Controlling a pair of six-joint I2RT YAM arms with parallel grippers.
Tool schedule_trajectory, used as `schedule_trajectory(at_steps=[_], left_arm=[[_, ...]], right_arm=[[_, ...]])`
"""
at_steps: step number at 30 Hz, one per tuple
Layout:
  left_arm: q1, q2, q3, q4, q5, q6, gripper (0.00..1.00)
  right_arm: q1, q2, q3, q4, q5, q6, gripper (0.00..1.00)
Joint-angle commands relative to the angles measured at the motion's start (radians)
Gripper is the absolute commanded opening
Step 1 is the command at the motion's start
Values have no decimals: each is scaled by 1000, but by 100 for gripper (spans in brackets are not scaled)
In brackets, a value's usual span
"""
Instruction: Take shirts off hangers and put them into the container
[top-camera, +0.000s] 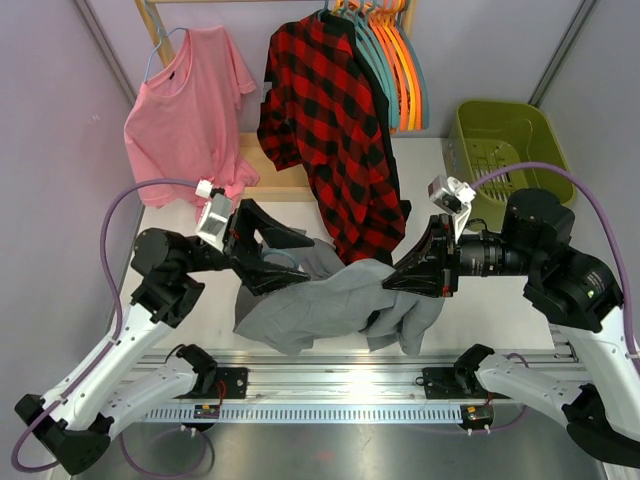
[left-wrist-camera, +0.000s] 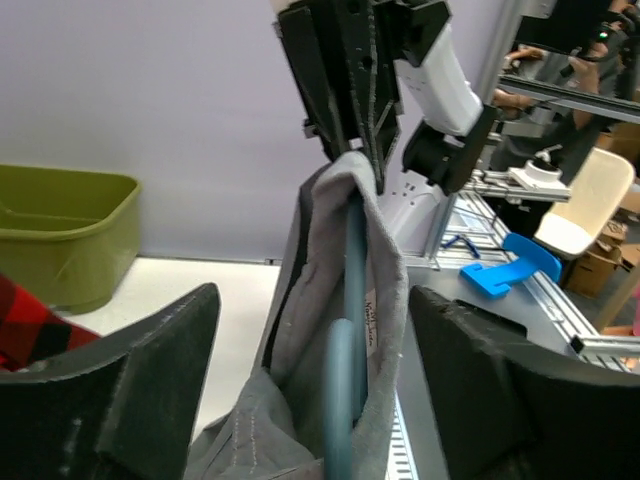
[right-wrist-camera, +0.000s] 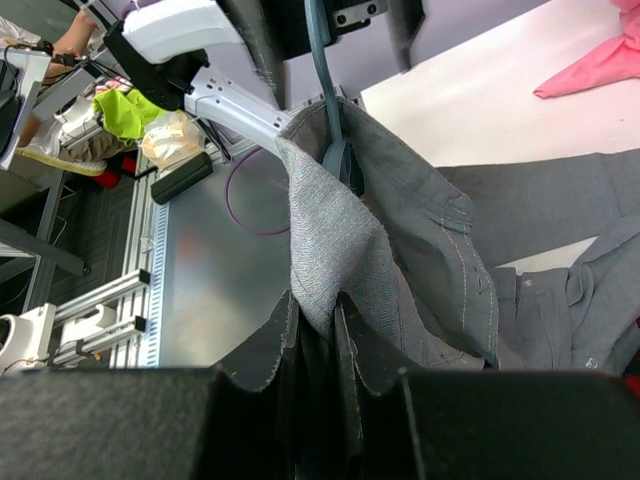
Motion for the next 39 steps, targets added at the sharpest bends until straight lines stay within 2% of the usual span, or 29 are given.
schedule_trajectory(at_steps=[1, 3, 4, 6, 12, 13, 15, 16, 17, 18, 19, 21, 24, 27, 30, 31, 33, 34, 36, 38, 39], left_arm=[[-4, -10, 29, 51, 106, -48, 59], [-4, -7, 44, -6, 114, -22, 42], [-4, -8, 44, -16, 117, -21, 20], [-4, -16, 44, -39, 82, -16, 0], [-4, -42, 24, -23, 14, -28, 0], [-4, -47, 36, -39, -12, -12, 0], [-4, -68, 58, -138, -129, 30, 0], [-4, -79, 76, -187, -182, 59, 0], [-4, -86, 126, -239, -239, 127, 0], [-4, -103, 157, -351, -352, 168, 0], [-4, -112, 186, -393, -410, 208, 0], [-2, -129, 272, -514, -541, 304, 0], [-4, -155, 354, -580, -567, 361, 0], [-4, -165, 385, -593, -509, 331, 0], [-4, -183, 380, -568, -450, 277, 0], [-4, -186, 372, -563, -437, 263, 0], [-4, -198, 365, -545, -388, 236, 0], [-2, -200, 363, -543, -371, 214, 0], [-2, -203, 355, -540, -321, 194, 0], [-2, -206, 345, -543, -304, 174, 0], [-2, -215, 342, -559, -307, 174, 0]], right_arm=[[4, -26, 6, 93, -2, 16, 0], [2, -29, 4, 97, 4, 19, 0], [4, -29, 1, 100, 6, 22, 0], [4, -29, -5, 107, 4, 25, 0], [4, -27, -17, 107, 1, 27, 0], [4, -24, -17, 97, 6, 24, 5], [4, -21, -21, 81, 20, 12, 44], [4, -23, -24, 69, 30, 2, 55], [2, -24, -28, 63, 47, -2, 71], [2, -32, -39, 55, 55, -14, 79], [2, -36, -45, 46, 64, -21, 88], [4, -58, -71, 41, 95, -30, 98], [4, -78, -109, 51, 118, -39, 100], [2, -82, -148, 73, 119, -41, 98], [4, -70, -180, 119, 84, -30, 84], [2, -66, -186, 147, 66, -30, 51], [4, -56, -198, 178, 89, -1, 14], [2, -56, -206, 208, 115, 5, 1], [4, -53, -218, 236, 119, 16, 6], [4, -46, -220, 256, 121, 21, 0], [4, -44, -223, 268, 126, 28, 0]])
